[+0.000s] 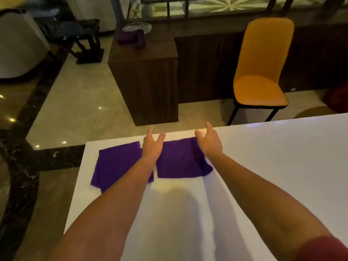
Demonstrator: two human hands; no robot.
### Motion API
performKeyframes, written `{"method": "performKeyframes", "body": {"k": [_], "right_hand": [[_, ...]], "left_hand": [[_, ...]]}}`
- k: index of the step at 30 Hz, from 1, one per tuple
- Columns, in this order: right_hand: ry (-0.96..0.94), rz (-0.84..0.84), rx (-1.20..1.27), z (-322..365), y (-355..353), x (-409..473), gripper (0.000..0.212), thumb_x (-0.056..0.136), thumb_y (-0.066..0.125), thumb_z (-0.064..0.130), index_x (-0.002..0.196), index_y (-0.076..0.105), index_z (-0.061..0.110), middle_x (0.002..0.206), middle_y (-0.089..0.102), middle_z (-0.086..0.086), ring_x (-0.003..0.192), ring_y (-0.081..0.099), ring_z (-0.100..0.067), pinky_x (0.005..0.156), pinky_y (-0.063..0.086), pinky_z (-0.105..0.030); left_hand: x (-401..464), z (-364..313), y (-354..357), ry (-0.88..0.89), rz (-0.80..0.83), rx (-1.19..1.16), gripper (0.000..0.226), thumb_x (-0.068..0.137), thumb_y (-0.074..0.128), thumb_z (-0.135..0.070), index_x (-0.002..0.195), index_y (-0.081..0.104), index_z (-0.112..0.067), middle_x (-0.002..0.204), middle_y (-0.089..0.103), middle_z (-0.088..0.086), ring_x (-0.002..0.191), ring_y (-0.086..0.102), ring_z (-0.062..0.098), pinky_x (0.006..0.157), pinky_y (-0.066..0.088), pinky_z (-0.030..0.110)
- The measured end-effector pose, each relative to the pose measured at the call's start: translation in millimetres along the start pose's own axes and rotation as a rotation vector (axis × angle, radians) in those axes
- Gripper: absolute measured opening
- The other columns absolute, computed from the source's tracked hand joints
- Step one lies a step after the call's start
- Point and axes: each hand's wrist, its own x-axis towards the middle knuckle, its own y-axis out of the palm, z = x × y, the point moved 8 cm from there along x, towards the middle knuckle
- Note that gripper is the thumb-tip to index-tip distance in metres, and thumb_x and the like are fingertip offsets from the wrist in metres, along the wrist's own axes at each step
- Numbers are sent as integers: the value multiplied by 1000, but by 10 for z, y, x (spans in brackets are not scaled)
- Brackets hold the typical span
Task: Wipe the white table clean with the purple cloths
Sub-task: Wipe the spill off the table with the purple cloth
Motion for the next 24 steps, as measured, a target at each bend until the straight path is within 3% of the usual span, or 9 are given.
{"method": "performKeyframes", "body": {"k": [2, 5, 10, 13, 17, 20, 24], "right_hand": [[53, -28, -44, -128, 54, 19, 67, 107, 47, 55, 165, 23, 31, 166, 41, -4, 148, 46, -34, 118, 42, -52], [113, -21, -100, -322, 183, -34, 68, 107, 47, 54, 165, 23, 29, 163, 44, -4, 145, 49, -34, 115, 45, -51], [-35, 2, -128, -381, 420, -223, 69, 103, 53, 56, 161, 25, 32, 158, 45, -1, 136, 56, -29, 104, 54, -44], [8, 33, -92, -433, 460, -217, 75, 101, 56, 60, 162, 23, 33, 157, 47, -2, 133, 58, -29, 102, 55, -43], [19, 153, 45, -390, 534, -166, 72, 100, 61, 56, 160, 27, 34, 159, 47, 0, 137, 55, -29, 105, 53, -42], [-35, 286, 47, -340, 604, -187, 67, 105, 60, 43, 162, 25, 38, 162, 42, 0, 140, 51, -30, 104, 52, -40], [-101, 391, 9, -346, 622, -192, 41, 112, 48, 29, 152, 50, 36, 157, 50, -4, 138, 51, -29, 110, 47, -38]], "left_hand": [[58, 91, 44, -30, -50, 19, 62, 104, 55, -42, 159, 30, -29, 162, 36, 7, 146, 40, 31, 112, 42, 43], [51, 307, 120, -68, -88, 155, 55, 104, 55, -34, 156, 37, -29, 155, 44, 9, 135, 51, 31, 95, 47, 32], [9, 436, 272, -7, -54, 485, 53, 102, 54, -39, 153, 39, -37, 145, 42, 14, 119, 58, 36, 97, 52, 42], [0, 498, 291, -46, -64, 397, 54, 101, 56, -41, 152, 39, -38, 142, 46, 13, 114, 60, 34, 85, 47, 35], [77, 515, 319, -31, 41, 239, 49, 102, 58, -35, 149, 44, -34, 148, 51, 2, 130, 54, 29, 96, 49, 36], [99, 507, 345, -13, 153, 161, 44, 104, 56, -23, 146, 48, -37, 151, 47, 0, 128, 52, 23, 96, 54, 35], [56, 487, 380, -12, 262, 9, 33, 105, 54, -15, 123, 69, -39, 142, 56, -2, 106, 58, 7, 76, 53, 19]]}}
